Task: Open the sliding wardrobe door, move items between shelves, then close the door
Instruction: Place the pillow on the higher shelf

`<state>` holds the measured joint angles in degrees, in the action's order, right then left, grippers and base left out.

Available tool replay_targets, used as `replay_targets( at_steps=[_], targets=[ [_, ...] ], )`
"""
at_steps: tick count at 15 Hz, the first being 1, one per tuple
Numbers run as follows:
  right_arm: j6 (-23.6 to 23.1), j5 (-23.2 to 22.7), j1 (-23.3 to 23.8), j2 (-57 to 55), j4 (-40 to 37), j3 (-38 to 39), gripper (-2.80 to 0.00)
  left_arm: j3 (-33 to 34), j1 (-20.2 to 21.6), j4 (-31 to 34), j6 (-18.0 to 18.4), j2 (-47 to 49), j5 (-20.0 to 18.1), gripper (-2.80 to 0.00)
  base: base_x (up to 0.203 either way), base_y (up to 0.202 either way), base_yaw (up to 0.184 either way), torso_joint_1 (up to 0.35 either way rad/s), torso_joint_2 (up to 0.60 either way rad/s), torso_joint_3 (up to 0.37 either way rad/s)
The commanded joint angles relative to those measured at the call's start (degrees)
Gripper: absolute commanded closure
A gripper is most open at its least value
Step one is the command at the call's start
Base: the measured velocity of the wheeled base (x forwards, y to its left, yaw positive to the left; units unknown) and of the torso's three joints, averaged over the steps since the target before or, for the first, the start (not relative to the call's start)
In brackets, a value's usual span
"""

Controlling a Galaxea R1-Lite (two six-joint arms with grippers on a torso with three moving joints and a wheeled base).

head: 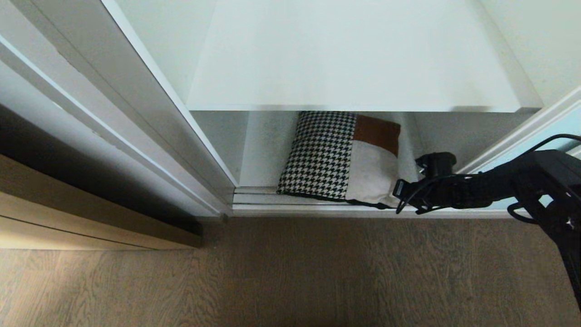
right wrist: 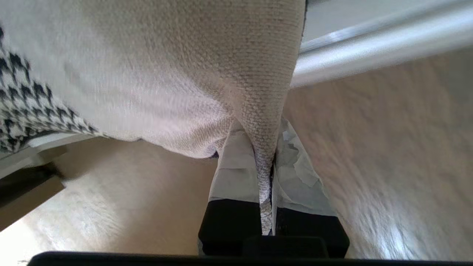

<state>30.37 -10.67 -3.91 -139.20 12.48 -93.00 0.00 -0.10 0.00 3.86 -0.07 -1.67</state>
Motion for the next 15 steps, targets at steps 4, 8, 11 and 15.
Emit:
replay_targets(
  at_steps=[4,8,11,15],
  targets=[
    [0.04,0.03,1.45,4.38,0.17,6.63,0.00,0.09,0.01,0.00,0.01,0.07,0.00,0.00,0.000,0.000,0.000,0.000,0.00,0.000],
    [0.05,0.59,3.62,4.11,-0.17,7.64,0.00,0.02,0.01,0.00,0.10,0.07,0.00,0.00,0.000,0.000,0.000,0.000,0.00,0.000],
    [0.04,0.85,4.44,2.72,0.08,8.51,0.00,0.00,0.01,0.18,0.54,0.16,-0.27,0.00,0.000,0.000,0.000,0.000,0.00,0.000],
    [0.04,2.05,5.40,1.47,-0.79,7.05,0.00,0.00,0.01,0.29,1.54,0.25,-0.35,0.00,0.000,0.000,0.000,0.000,0.00,0.000]
  ],
)
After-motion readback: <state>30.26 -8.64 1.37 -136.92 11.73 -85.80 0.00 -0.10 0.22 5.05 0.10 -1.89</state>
